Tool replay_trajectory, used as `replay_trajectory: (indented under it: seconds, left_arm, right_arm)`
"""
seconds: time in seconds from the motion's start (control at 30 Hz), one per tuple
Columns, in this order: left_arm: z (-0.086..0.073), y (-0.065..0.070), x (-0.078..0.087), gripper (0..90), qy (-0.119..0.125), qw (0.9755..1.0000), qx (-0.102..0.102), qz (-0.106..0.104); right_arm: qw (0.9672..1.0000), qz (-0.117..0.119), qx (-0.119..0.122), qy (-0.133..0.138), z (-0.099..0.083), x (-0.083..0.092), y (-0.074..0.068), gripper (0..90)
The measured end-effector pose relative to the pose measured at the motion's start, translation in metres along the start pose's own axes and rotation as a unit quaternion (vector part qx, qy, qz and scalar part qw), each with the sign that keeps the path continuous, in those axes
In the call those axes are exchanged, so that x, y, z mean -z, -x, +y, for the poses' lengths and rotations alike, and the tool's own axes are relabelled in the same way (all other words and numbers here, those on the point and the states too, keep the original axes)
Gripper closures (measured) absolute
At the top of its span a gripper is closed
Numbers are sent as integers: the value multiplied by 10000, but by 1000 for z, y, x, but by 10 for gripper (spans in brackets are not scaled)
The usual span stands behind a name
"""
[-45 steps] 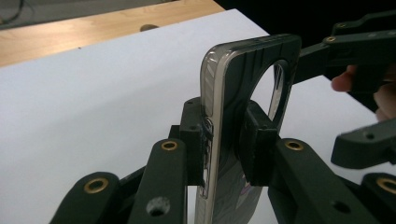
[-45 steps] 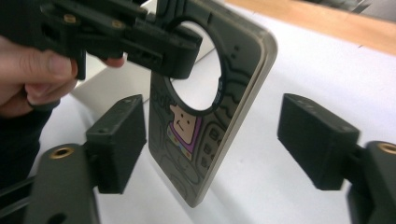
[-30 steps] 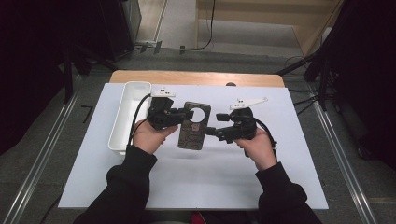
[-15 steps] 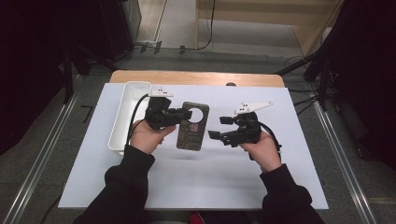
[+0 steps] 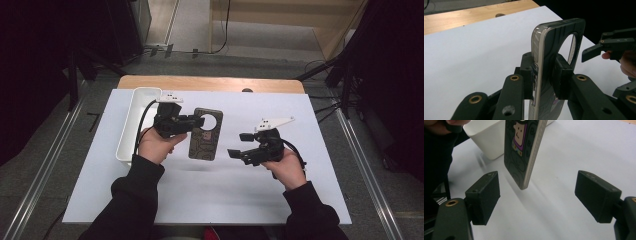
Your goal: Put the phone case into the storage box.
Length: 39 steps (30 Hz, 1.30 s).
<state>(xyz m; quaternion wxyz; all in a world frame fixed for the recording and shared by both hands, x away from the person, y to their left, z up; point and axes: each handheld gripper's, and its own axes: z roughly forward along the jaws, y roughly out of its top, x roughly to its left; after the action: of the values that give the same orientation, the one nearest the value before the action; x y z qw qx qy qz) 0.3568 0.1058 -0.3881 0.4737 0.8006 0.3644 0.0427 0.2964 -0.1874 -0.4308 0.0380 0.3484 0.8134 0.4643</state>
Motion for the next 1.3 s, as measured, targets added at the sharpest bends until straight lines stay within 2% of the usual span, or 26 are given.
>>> replay_trajectory:
  seconds: [0.33, 1.0, 1.3]
  left_arm:
    - [1, -1, 2, 729, 31, 10000, 10, -37]
    - [2, -4, 5, 728, 48, 10000, 35, -60]
    - [4, -7, 10, 728, 65, 9999, 32, -115]
  right_arm:
    - [9999, -7, -53, -96, -19, 4, -4, 192]
    - [9997, -103, -234, 21, -53, 14, -2, 192]
    - [9995, -114, -288, -67, -65, 17, -1, 192]
